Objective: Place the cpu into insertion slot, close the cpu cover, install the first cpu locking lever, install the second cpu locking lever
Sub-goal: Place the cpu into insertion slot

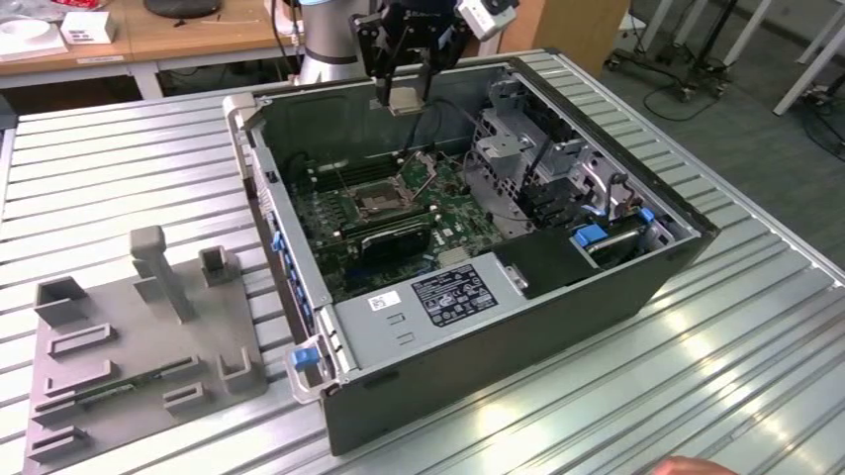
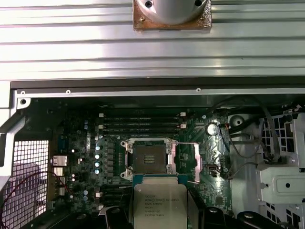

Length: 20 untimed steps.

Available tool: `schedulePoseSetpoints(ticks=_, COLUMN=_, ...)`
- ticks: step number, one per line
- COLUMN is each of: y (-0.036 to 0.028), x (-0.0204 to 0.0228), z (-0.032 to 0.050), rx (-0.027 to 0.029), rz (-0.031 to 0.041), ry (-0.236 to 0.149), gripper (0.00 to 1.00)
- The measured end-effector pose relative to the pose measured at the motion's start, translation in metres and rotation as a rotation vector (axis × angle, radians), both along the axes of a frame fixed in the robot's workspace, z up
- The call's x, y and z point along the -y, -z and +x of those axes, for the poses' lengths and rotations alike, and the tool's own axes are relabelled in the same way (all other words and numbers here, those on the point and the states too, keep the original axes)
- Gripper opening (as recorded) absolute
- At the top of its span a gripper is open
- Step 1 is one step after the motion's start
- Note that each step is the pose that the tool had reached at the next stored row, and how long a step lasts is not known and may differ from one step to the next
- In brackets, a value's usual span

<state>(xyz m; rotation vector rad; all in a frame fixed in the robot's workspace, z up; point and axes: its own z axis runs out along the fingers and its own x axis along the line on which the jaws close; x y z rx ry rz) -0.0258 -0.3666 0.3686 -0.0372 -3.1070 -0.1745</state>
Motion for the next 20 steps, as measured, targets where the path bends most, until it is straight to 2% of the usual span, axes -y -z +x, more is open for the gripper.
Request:
schedulePoseSetpoints(ticks=15, y=0.0261, x=0.0, z=0.0, rx=0.0, rz=0.0023, ry=0.0, gripper=0.54)
schedulePoseSetpoints(ticks=18, y=0.0352, x=0.0, z=-0.0021, rx=-0.0001, rz=0.0022, ry=0.0, gripper=0.54)
schedulePoseSetpoints(ticks=20, y=0.0389, x=0.0, z=-0.0038, rx=0.0, rz=0.0023, ry=0.0, gripper=0.54)
